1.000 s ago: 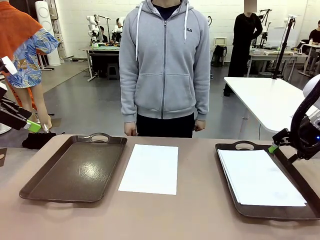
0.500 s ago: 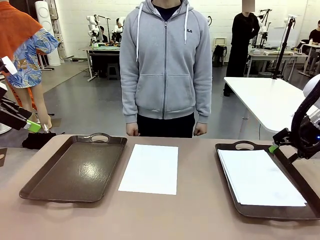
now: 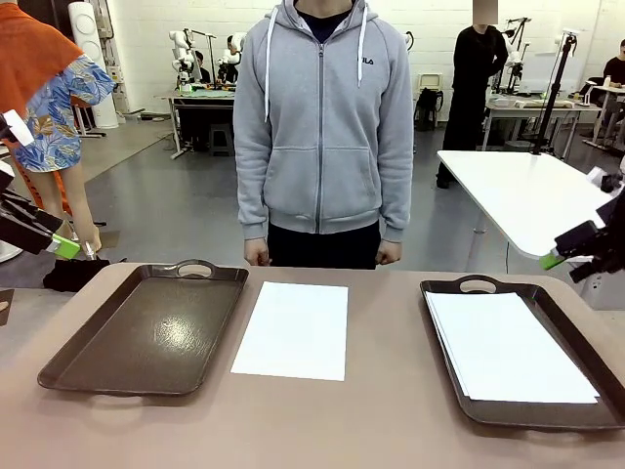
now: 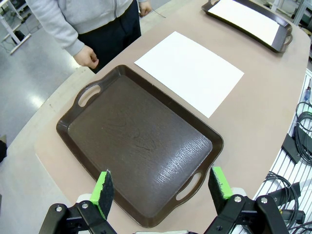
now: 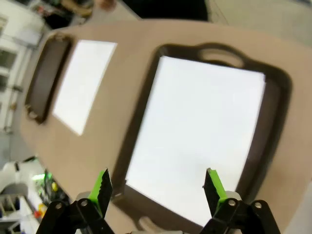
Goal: Sort the A4 documents.
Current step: Receive the A4 Paper.
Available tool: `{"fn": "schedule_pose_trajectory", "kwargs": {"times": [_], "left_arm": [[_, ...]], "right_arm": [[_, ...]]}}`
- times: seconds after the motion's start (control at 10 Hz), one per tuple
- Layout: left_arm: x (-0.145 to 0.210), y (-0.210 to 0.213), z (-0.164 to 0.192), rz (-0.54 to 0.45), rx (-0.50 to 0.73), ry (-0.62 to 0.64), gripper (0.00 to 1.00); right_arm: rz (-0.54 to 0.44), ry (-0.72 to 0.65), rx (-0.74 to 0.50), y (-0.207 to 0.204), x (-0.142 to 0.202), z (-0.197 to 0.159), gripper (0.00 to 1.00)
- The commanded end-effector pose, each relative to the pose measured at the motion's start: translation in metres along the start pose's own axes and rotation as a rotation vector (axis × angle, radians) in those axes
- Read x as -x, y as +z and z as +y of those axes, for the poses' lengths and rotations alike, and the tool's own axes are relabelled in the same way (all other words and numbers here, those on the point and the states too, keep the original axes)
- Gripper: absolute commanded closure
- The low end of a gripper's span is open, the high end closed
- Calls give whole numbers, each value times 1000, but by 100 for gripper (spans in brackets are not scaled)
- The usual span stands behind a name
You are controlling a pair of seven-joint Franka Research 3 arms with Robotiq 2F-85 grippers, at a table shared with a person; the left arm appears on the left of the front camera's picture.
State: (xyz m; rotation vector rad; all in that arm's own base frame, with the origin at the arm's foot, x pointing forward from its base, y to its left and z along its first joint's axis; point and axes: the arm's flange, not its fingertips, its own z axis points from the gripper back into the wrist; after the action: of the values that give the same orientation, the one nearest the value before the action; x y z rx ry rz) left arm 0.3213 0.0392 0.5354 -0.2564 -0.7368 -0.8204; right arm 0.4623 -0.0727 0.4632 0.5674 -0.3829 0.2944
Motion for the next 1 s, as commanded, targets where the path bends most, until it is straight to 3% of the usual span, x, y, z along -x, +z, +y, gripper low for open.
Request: {"fn": "schedule_pose_trajectory", "kwargs": {"times": [0.0, 0.2, 0.4, 0.6, 0.9], "left_arm": [[2, -1, 1, -7, 9, 3, 0], [2, -1, 1, -7, 9, 3, 0], [2, -1, 1, -7, 9, 3, 0], [2, -1, 1, -7, 9, 3, 0], [2, -1, 1, -7, 9, 3, 0]], "right_arm": [[53, 202, -231, 19, 10, 14, 2], [116, 339, -397, 49, 10, 31, 2], [64, 513, -474, 84, 20, 49, 2], [-54, 657, -413, 96, 23, 69, 2], [-168, 742, -272, 98, 31, 92, 2]]}}
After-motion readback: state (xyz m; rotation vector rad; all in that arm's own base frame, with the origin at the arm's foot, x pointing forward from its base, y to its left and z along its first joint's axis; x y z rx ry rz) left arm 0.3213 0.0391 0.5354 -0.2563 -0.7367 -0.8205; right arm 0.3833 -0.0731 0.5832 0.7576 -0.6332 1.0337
